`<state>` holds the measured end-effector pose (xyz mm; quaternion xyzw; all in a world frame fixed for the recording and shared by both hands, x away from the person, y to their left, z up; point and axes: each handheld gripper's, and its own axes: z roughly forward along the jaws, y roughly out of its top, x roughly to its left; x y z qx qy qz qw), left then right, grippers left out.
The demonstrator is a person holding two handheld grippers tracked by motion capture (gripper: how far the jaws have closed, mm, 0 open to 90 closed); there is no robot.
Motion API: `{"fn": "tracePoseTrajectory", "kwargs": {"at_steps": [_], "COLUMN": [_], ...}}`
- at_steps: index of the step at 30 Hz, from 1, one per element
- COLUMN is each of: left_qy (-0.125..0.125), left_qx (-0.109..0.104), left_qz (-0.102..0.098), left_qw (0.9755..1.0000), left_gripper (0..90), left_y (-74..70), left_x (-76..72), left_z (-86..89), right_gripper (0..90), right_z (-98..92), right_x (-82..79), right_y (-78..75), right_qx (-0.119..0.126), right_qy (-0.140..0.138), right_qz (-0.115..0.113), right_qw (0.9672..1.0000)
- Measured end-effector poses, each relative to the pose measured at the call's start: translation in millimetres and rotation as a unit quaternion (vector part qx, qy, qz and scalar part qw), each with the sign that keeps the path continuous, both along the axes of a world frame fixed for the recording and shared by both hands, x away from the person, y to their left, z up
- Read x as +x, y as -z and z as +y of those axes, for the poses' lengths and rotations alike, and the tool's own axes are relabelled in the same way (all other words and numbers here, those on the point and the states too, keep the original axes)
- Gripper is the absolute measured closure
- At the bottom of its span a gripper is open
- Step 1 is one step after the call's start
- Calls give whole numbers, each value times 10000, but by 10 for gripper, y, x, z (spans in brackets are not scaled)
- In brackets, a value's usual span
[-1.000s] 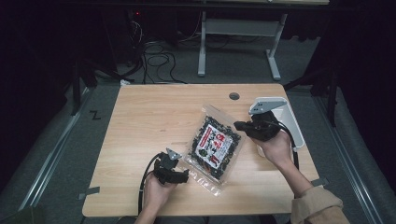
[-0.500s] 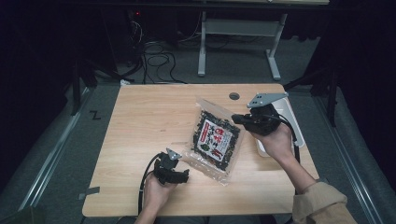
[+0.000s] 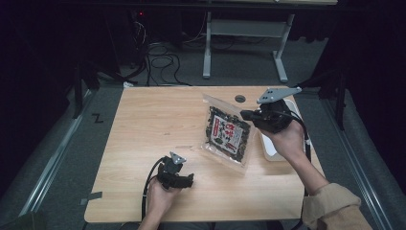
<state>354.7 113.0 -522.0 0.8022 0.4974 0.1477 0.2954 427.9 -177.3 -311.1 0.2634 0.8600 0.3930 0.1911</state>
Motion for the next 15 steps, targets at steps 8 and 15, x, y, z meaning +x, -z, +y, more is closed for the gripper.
{"fn": "tracePoseTrajectory", "kwargs": {"at_steps": [8,15], "left_qy": [16,4], "left_qx": [-16,-39], "left_qz": [4,16], "left_qw": [10000,10000], "left_gripper": [229,229], "left_y": [-1,3], "left_x": [-2,2], "left_z": [0,-2], "right_gripper": [900,900], "right_z": [-30,-97], "right_x": [30,54], "right_y": [-117,-204], "right_qx": [-15,100], "right_qy": [119,236], "right_qz": [-98,-146], "right_qw": [9999,9996]}}
